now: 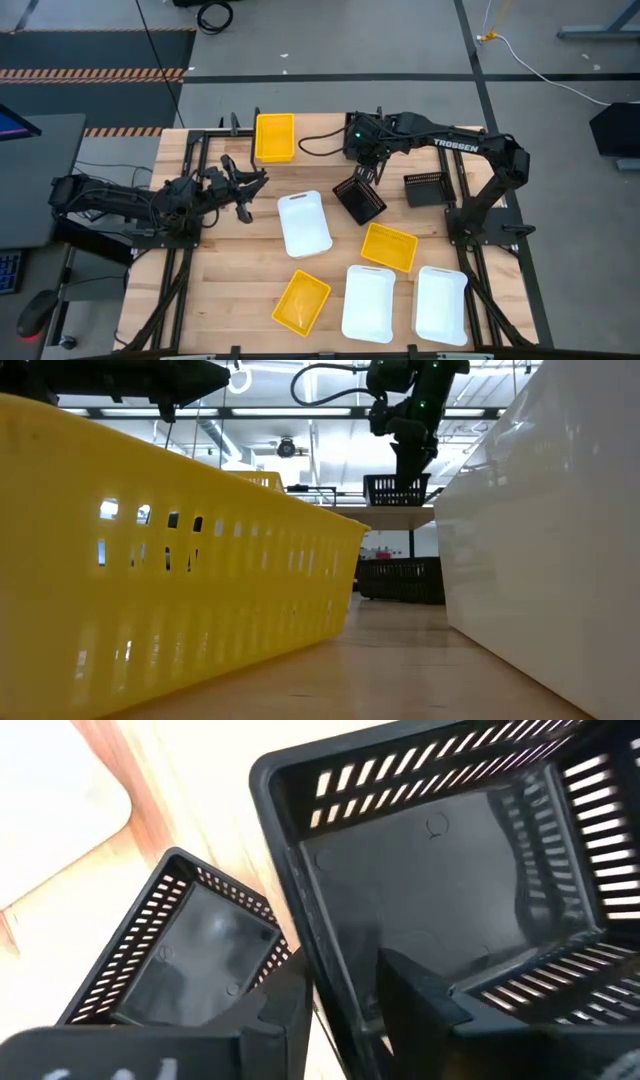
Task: Stack baskets on shelf by color
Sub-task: Put the bottom black basket on the shelf, then put the top white bin on the shelf
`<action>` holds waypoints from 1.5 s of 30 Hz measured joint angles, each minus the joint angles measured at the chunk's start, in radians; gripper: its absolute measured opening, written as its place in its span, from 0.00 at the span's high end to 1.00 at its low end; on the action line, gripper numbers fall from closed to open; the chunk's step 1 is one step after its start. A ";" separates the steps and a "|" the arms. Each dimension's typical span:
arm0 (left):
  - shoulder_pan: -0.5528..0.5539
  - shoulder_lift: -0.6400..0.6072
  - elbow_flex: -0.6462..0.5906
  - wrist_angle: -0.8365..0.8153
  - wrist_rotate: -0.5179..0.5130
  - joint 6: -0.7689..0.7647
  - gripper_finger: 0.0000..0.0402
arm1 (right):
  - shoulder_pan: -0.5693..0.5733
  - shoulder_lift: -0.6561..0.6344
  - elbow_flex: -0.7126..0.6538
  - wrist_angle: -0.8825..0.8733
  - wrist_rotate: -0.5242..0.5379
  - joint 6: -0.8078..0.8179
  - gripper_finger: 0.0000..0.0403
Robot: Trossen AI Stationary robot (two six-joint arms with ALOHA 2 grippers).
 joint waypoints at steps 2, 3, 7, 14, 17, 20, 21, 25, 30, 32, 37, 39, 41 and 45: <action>0.000 0.000 0.000 -0.001 0.000 0.000 0.81 | 0.000 0.000 0.000 0.000 0.010 -0.001 0.67; 0.000 0.000 0.000 -0.002 0.000 0.000 0.81 | 0.001 0.000 0.000 0.000 0.010 -0.002 0.66; 0.000 0.000 0.000 -0.006 0.000 0.000 0.81 | 0.024 -0.006 0.000 0.000 -0.003 -0.002 0.62; 0.000 0.000 0.000 -0.005 0.000 0.000 0.81 | 0.121 -0.085 0.000 0.067 -0.050 0.018 0.60; 0.000 0.000 0.000 -0.005 0.000 0.000 0.81 | 0.197 -0.103 0.000 0.125 -0.093 0.032 0.60; 0.000 0.000 0.000 -0.005 0.000 0.000 0.81 | 0.289 -0.088 0.000 0.173 -0.097 0.055 0.60; 0.000 0.000 0.000 -0.004 0.000 0.000 0.81 | 0.320 -0.074 0.000 0.187 -0.096 0.059 0.60; 0.000 0.000 0.000 -0.004 0.000 -0.016 0.81 | 0.436 -0.004 0.000 0.242 -0.080 0.078 0.60; 0.000 0.000 0.000 -0.027 0.000 -0.052 0.81 | 0.545 0.092 0.000 0.351 -0.075 0.079 0.60; 0.000 0.000 0.000 -0.042 0.000 -0.060 0.81 | 0.574 0.134 0.000 0.393 -0.073 0.066 0.60; 0.000 0.000 0.000 -0.050 0.042 -0.125 0.81 | 0.597 0.239 0.000 0.420 -0.073 0.064 0.60; 0.000 0.000 0.000 -0.051 0.087 -0.132 0.81 | 0.593 0.275 0.000 0.416 -0.073 0.065 0.61; 0.000 0.000 0.000 -0.060 0.119 -0.133 0.81 | 0.589 0.300 0.000 0.418 -0.074 0.075 0.61; 0.000 0.001 0.000 -0.074 0.130 -0.157 0.81 | 0.586 0.316 0.000 0.412 -0.092 0.084 0.62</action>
